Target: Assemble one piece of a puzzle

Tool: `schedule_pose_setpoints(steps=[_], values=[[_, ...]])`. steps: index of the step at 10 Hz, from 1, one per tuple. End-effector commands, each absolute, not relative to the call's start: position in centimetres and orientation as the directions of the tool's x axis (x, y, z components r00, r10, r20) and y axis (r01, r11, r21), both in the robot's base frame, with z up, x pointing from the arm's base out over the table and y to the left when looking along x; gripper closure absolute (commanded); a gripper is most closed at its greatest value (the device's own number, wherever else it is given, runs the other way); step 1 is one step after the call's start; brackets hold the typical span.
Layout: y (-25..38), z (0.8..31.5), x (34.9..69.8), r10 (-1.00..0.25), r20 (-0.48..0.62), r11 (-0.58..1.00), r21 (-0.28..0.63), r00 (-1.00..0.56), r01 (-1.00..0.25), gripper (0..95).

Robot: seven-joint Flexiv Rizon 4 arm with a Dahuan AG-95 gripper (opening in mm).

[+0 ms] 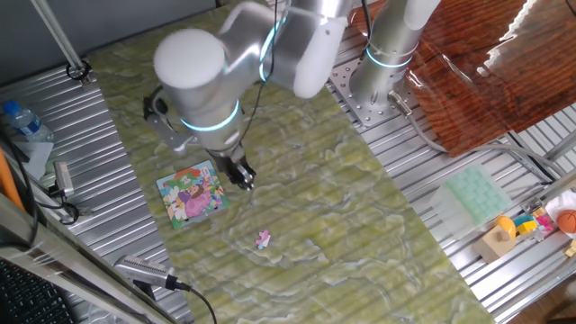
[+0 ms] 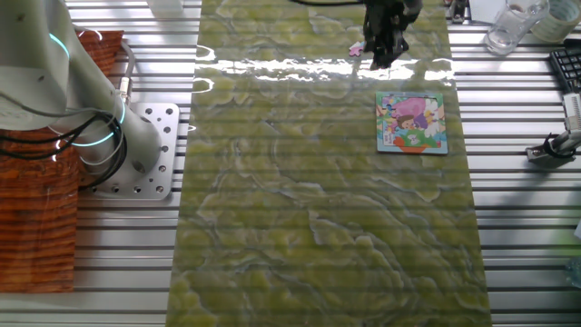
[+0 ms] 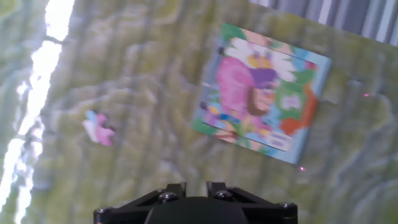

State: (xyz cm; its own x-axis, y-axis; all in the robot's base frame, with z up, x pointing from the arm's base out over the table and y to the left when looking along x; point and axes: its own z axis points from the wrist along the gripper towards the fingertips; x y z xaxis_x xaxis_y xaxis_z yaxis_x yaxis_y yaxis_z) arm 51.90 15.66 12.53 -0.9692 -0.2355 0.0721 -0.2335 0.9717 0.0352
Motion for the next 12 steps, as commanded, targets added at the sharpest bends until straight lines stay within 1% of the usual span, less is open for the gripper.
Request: schedule_pose_setpoints(steps=[1, 5, 6, 8, 10, 12], values=[[18.0, 11.6, 51.7, -0.229, 0.046, 0.973, 0.041, -0.972, -0.227, 57.0], [20.1, 10.8, 51.5, -0.257, 0.045, 0.966, 0.042, -0.965, -0.256, 57.0], [20.1, 10.8, 51.5, -0.276, 0.031, 0.961, 0.037, -0.961, -0.275, 57.0], [20.1, 10.8, 51.5, -0.366, 0.013, 0.931, 0.025, -0.931, -0.365, 57.0], [20.1, 10.8, 51.5, -0.422, 0.002, 0.906, 0.021, -0.907, -0.422, 57.0], [20.1, 10.8, 51.5, -0.436, 0.022, 0.9, 0.009, -0.9, -0.436, 57.0]])
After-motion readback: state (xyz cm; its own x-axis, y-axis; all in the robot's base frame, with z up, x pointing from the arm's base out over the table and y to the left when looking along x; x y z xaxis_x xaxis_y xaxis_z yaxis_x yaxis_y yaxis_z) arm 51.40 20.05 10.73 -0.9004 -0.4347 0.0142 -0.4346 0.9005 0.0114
